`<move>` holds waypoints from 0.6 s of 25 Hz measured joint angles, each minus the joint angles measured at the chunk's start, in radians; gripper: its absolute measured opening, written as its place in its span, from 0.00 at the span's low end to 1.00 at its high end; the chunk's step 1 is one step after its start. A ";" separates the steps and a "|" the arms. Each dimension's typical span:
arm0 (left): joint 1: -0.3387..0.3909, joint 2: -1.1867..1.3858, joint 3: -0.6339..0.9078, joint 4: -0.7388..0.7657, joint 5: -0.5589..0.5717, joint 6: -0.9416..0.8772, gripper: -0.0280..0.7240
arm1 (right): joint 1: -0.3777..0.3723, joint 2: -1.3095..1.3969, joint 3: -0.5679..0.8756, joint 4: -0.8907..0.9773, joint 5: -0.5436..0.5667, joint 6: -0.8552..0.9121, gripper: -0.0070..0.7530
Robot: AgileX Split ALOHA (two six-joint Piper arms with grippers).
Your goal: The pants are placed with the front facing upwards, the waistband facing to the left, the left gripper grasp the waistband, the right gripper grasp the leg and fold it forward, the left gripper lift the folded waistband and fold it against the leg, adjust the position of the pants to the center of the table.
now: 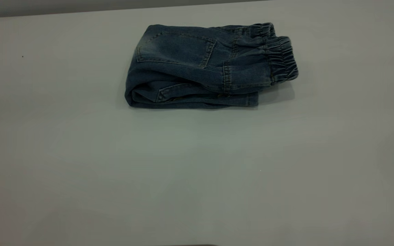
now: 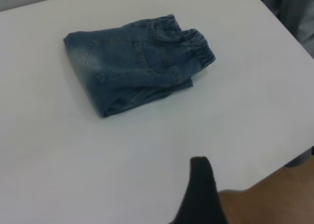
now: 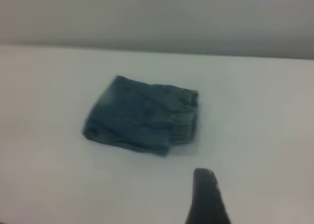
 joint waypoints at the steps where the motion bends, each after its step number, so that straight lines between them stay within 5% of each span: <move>1: 0.000 -0.027 0.026 0.001 0.000 -0.001 0.70 | 0.000 -0.048 0.026 0.012 0.000 0.006 0.54; 15: 0.000 -0.290 0.535 0.196 -0.070 -0.003 0.70 | 0.000 -0.146 0.442 0.086 -0.054 -0.150 0.54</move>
